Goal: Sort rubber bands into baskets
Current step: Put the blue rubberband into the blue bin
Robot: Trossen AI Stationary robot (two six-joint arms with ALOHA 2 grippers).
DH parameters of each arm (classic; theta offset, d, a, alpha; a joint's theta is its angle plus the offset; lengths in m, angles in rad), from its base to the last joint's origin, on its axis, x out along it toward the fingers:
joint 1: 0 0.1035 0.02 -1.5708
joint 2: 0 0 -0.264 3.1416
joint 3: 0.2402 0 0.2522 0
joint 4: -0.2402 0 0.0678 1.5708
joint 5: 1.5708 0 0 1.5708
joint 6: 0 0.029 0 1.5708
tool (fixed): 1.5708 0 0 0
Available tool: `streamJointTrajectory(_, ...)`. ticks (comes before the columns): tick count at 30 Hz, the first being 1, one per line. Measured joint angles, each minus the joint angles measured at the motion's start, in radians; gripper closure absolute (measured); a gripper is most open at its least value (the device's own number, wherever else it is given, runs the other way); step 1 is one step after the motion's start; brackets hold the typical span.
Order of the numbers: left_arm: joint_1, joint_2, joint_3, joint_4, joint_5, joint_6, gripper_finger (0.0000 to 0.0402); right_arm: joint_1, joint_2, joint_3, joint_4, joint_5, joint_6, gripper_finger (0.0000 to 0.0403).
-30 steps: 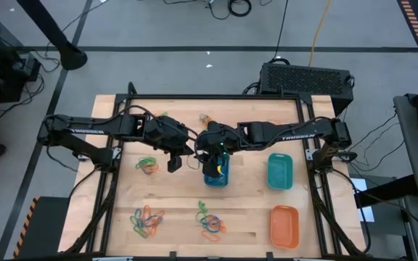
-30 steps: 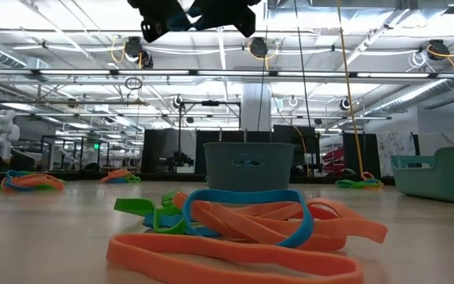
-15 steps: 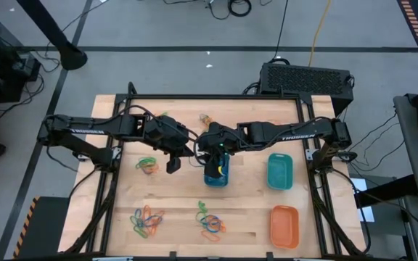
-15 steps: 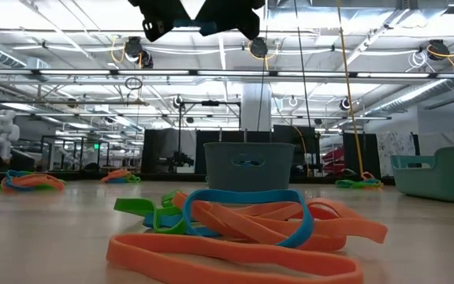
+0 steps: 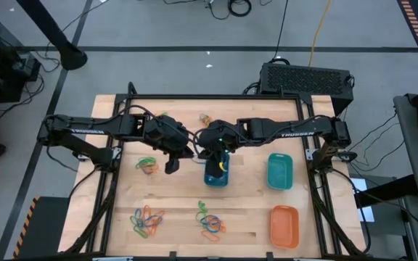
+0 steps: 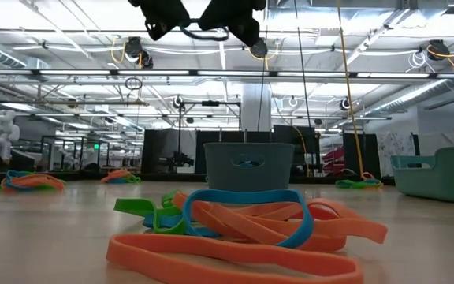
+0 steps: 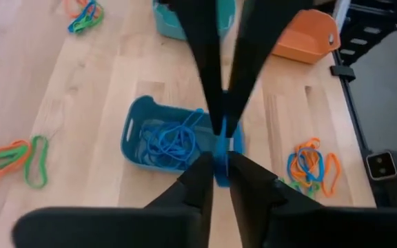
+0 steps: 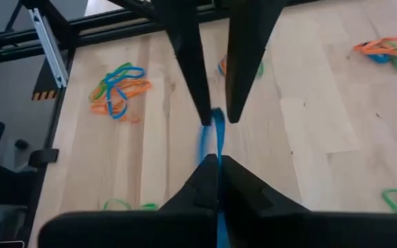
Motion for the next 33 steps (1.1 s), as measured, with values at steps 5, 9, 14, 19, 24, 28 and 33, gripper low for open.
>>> streamJointTrajectory(5,-0.006,0.000,0.000,-0.014,0.002,0.030,0.0297,0.005,0.000,0.000,-0.034,0.001,0.003,0.0402)
streamJointTrajectory(9,-0.006,-0.007,0.000,-0.055,0.000,0.024,0.0265,0.011,-0.001,-0.026,-0.059,0.009,0.005,0.0402)
streamJointTrajectory(14,-0.006,-0.059,0.000,-0.141,-0.014,0.024,0.0258,0.011,-0.017,-0.166,0.029,0.012,0.062,0.0402)
streamJointTrajectory(19,-0.007,-0.158,0.000,-0.182,-0.077,0.024,0.0258,0.012,-0.021,-0.346,0.255,-0.031,0.185,0.0403)
streamJointTrajectory(24,-0.007,-0.255,-0.018,-0.171,-0.110,0.001,0.0258,0.017,-0.021,-0.454,0.332,0.003,0.255,0.0403)
streamJointTrajectory(28,-0.007,-0.308,-0.081,-0.164,-0.152,-0.034,0.0258,0.011,-0.021,-0.502,0.327,0.005,0.266,0.0403)
streamJointTrajectory(33,-0.008,-0.343,-0.185,-0.092,-0.151,-0.106,0.0258,0.010,-0.003,-0.554,0.357,0.002,0.287,0.0393)
